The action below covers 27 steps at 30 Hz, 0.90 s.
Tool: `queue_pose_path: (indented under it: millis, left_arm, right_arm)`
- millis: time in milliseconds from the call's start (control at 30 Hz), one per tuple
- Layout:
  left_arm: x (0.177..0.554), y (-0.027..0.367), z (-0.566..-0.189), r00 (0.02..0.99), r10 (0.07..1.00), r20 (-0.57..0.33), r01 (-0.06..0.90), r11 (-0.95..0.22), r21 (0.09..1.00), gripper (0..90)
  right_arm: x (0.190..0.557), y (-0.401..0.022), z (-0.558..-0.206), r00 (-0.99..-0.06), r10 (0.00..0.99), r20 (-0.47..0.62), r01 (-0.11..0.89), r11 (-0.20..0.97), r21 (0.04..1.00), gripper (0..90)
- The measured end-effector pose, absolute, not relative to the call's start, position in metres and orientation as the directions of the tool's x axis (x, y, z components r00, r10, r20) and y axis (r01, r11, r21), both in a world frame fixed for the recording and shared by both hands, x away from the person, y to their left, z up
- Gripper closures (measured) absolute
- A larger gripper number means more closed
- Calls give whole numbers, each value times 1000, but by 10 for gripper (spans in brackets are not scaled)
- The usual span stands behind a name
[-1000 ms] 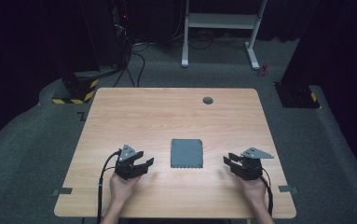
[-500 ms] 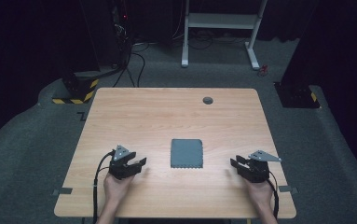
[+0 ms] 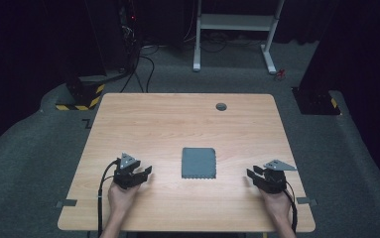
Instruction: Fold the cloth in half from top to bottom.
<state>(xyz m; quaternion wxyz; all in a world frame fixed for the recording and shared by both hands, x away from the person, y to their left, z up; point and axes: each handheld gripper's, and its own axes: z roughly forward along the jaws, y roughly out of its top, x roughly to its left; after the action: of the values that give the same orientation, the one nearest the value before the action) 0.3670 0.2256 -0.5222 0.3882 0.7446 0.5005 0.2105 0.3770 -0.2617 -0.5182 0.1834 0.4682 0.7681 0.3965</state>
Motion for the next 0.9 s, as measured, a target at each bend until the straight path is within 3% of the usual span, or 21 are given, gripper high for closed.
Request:
queue_pose_path:
  millis: [900]
  left_arm:
    - [372,224,-527,396,918,0,598,-258,759,421]
  right_arm:
    - [380,-257,-522,-472,881,-19,588,331,738,565]
